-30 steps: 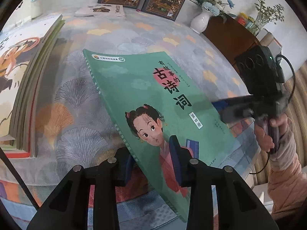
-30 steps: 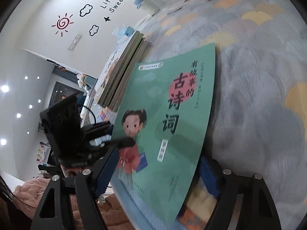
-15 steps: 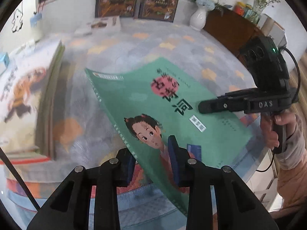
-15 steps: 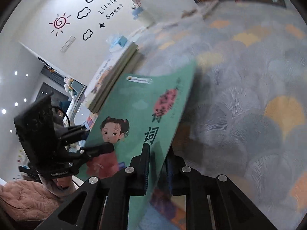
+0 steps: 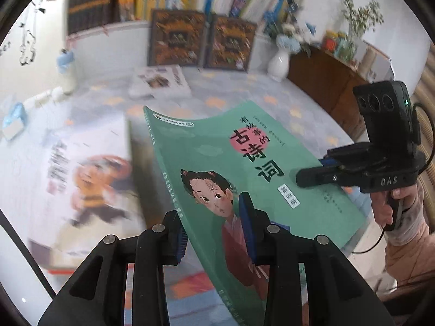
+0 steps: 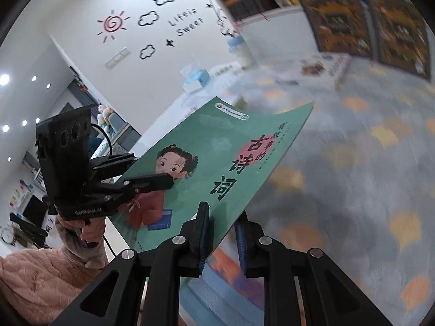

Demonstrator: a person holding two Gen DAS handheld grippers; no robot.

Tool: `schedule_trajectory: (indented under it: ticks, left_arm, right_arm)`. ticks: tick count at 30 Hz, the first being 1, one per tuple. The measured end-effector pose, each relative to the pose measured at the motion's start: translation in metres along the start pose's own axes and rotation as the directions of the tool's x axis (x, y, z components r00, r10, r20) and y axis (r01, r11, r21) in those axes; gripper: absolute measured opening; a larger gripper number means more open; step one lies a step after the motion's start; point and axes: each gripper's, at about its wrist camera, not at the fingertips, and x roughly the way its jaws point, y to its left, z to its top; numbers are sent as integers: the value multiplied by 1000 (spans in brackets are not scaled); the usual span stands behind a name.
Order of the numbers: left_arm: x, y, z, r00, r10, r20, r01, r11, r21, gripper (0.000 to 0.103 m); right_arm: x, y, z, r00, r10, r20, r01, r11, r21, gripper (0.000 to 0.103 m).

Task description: Organize books

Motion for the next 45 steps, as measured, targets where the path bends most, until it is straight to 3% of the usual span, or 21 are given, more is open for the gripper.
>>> schedule_trajectory:
  ticks: [4, 8, 13, 20, 24, 30, 34, 37, 41, 45]
  left_arm:
    - [-21, 40, 8, 996, 51, 66, -50, 999, -21, 30]
    - [-31, 86, 16, 994, 60, 92, -52, 995, -82, 30]
    - [-24, 140, 9, 993, 94, 65, -85, 988, -131, 30]
    - [-2, 183, -5, 992, 122, 17, -116, 972, -205, 30]
    - [7, 192, -12, 988, 153, 4, -148, 965, -218, 33]
    - [5, 193, -13, 984, 181, 6, -174, 957, -234, 33]
    - [4, 191, -11, 970, 242, -2, -236, 944, -229, 35]
    - [-1, 197, -10, 945, 327, -9, -319, 914, -251, 37]
    - [-13, 192, -13, 918, 395, -38, -389, 879, -275, 37]
    - [-32, 168, -10, 909, 416, -23, -408, 877, -253, 37]
  right_arm:
    - [30, 30, 34, 999, -42, 17, 44, 996, -75, 19]
    - [69, 52, 64, 999, -31, 14, 32, 994, -107, 20]
    - [119, 62, 90, 1000, -19, 3, 19, 994, -106, 20]
    - [183, 54, 103, 998, -24, -53, 21, 998, -59, 20]
    - [196, 54, 101, 994, -86, -61, 83, 995, -51, 20]
    - [194, 60, 95, 991, -117, -62, 113, 992, -60, 21]
    - [193, 61, 93, 991, -121, -56, 118, 991, -61, 25]
    - [194, 64, 92, 991, -116, -60, 112, 992, -65, 35]
    - [192, 69, 90, 995, -66, -72, 61, 995, -73, 60]
    - [183, 62, 89, 992, -76, -99, 71, 996, -52, 61]
